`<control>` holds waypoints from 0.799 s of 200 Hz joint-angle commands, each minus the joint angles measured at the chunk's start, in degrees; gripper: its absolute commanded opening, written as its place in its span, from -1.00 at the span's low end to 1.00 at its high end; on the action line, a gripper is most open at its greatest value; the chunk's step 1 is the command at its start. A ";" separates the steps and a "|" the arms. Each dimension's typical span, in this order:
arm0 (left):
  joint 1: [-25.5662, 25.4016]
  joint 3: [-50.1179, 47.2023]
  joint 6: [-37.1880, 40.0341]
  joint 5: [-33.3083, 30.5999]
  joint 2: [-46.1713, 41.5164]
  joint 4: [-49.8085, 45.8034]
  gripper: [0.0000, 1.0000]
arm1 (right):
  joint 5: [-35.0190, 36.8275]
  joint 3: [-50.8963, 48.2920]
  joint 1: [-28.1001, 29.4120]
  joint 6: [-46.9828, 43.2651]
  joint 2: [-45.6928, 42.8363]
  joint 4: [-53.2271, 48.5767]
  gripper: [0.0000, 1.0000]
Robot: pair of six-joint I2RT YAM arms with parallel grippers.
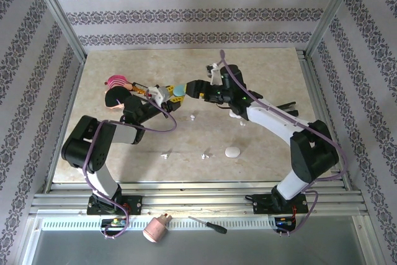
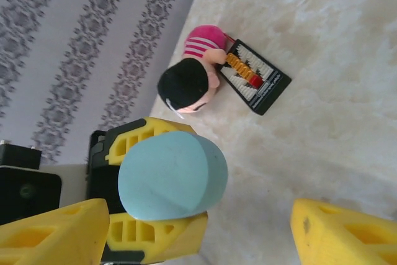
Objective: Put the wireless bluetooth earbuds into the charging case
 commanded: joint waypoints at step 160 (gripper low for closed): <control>-7.15 4.97 -3.21 2.30 -0.52 1.51 -0.36 | -11.87 -17.28 -4.25 30.75 1.49 44.99 -0.66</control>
